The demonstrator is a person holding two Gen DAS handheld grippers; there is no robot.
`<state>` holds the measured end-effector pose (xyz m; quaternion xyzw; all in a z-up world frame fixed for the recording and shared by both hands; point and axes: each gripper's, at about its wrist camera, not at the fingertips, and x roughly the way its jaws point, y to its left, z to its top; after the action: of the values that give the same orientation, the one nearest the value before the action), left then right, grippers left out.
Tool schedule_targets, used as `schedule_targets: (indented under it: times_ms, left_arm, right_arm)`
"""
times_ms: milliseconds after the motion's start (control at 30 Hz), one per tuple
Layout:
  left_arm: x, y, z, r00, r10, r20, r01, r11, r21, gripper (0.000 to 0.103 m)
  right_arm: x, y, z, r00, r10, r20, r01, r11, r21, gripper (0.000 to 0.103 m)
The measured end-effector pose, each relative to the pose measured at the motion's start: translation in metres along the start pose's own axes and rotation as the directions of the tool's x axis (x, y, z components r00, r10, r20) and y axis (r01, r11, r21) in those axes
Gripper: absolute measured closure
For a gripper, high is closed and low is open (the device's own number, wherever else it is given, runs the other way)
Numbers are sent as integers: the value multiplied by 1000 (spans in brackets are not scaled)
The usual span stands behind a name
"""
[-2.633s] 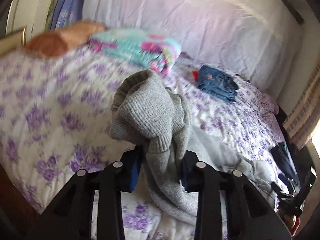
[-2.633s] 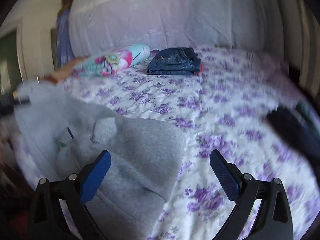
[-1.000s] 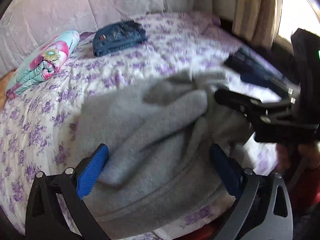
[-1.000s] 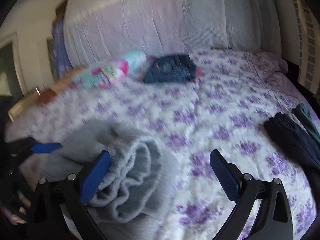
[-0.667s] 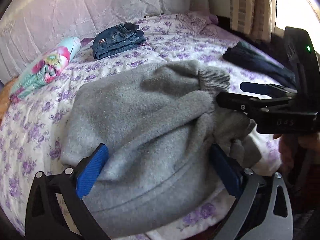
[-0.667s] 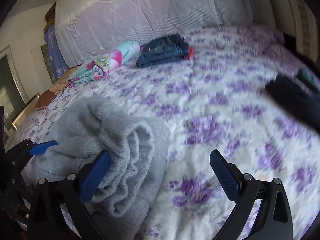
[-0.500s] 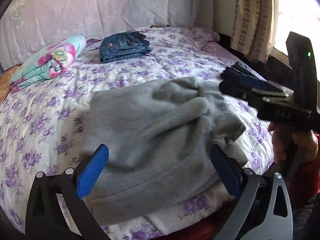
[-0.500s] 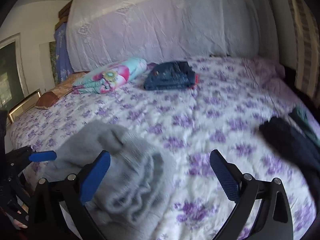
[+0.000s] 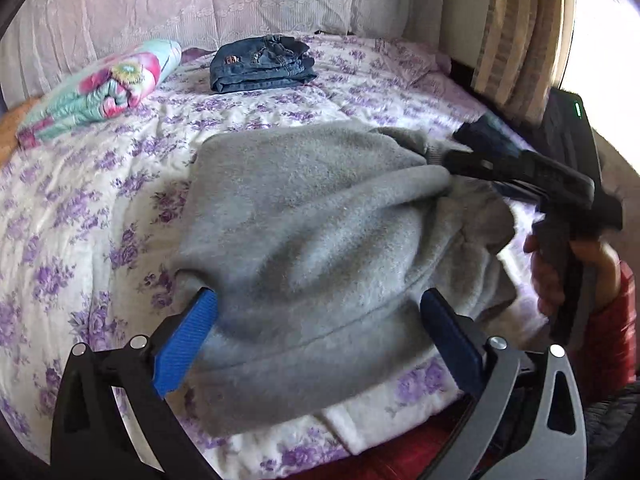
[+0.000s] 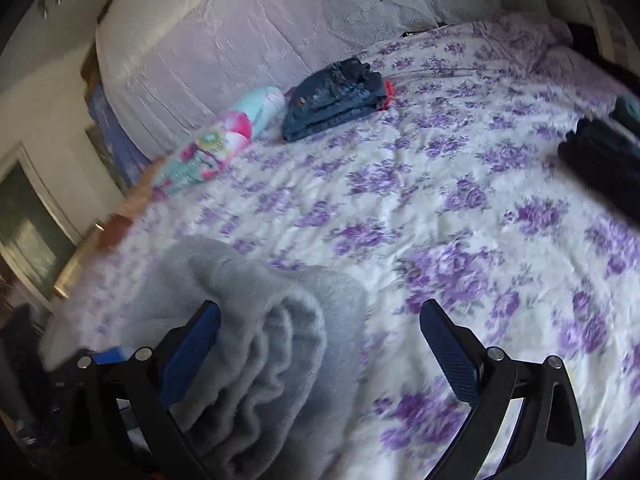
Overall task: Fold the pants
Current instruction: 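Grasp the folded grey sweatpants bundle with the left gripper while the right gripper grasps its other end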
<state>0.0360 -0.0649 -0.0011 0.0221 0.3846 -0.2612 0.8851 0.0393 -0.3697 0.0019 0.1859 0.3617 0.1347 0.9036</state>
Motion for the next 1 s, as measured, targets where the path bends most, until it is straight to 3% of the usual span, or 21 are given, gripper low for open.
schedule_targets:
  times_ms: [133, 200, 300, 367, 433, 533, 633, 667, 800, 867, 933, 1000]
  left_arm:
    - [-12, 36, 0, 998, -67, -5, 66, 990, -126, 4]
    - [-9, 59, -3, 992, -126, -23, 118, 968, -219, 4]
    - [6, 87, -10, 970, -240, -48, 208, 910, -358, 4]
    - [20, 98, -15, 938, -342, -58, 284, 853, -438, 4]
    - [28, 102, -17, 917, -394, -54, 323, 818, -476, 4]
    - [35, 98, -14, 909, -412, -62, 340, 820, -460, 4]
    - [46, 89, -7, 903, -419, -96, 346, 841, -416, 4]
    - [54, 86, -5, 907, -404, -116, 328, 854, -403, 4]
    - [56, 84, -5, 906, -411, -105, 339, 850, -403, 4]
    - [53, 83, -6, 909, -406, -89, 341, 852, -397, 7]
    - [46, 80, -5, 911, -404, -77, 350, 859, -375, 24]
    - [36, 75, -4, 925, -372, -72, 328, 883, -336, 31]
  right_arm:
    - [-12, -14, -16, 984, 171, -40, -163, 974, 159, 3]
    - [-11, -24, -26, 970, 237, -56, -217, 944, 250, 3]
    - [-3, -35, -35, 942, 330, -68, -286, 890, 356, 3]
    - [5, -35, -34, 937, 340, -81, -288, 882, 373, 3]
    - [15, -34, -33, 934, 340, -106, -276, 880, 387, 3]
    - [25, -26, -30, 929, 347, -128, -279, 884, 376, 3]
    - [42, -15, -27, 926, 340, -164, -276, 906, 321, 3]
    - [46, -14, -25, 929, 338, -153, -280, 910, 305, 3]
    - [47, -17, -22, 934, 337, -115, -288, 905, 315, 4]
    - [44, -14, -24, 938, 336, -84, -301, 912, 279, 18]
    - [36, -17, -30, 938, 342, -51, -318, 911, 262, 31]
    - [31, -16, -32, 941, 337, -28, -321, 916, 239, 38]
